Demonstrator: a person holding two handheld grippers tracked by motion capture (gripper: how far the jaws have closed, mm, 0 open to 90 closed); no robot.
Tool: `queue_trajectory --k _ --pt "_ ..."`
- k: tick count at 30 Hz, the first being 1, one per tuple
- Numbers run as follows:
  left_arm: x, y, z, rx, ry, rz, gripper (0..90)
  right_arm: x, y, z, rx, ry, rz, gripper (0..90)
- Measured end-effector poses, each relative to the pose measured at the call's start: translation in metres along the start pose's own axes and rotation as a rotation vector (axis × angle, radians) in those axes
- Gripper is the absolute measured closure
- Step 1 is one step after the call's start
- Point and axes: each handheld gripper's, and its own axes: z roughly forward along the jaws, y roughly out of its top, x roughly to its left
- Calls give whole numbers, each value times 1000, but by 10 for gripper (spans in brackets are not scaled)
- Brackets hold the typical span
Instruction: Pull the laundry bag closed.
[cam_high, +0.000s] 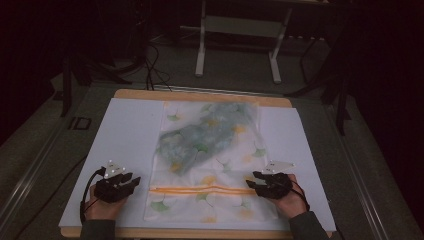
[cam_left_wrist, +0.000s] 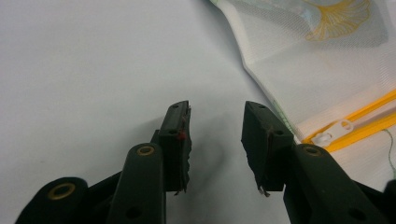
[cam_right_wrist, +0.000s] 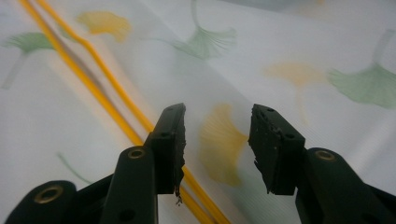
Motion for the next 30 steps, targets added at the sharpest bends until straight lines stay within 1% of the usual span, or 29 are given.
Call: queue_trajectory --k 1,4,7,12,19,25,27,30 --pt "0 0 0 2 -1 1 628 1 2 1 -3 14 -1 547" --pt "-1 0 1 6 -4 13 644 4 8 5 15 23 -26 547" --pt "-1 0 1 7 -3 16 656 8 14 7 22 33 -51 546" --pt "-1 0 1 10 -1 18 652 15 23 12 30 57 -84 540" --pt "-2 0 2 17 -6 29 651 26 32 24 54 82 -135 543" --pt "-2 0 2 21 -9 30 647 35 39 33 61 103 -166 547" --pt "-2 0 2 21 -9 30 646 37 41 34 62 106 -167 548" --pt "-3 0 2 22 -9 33 642 42 45 40 62 126 -179 557"
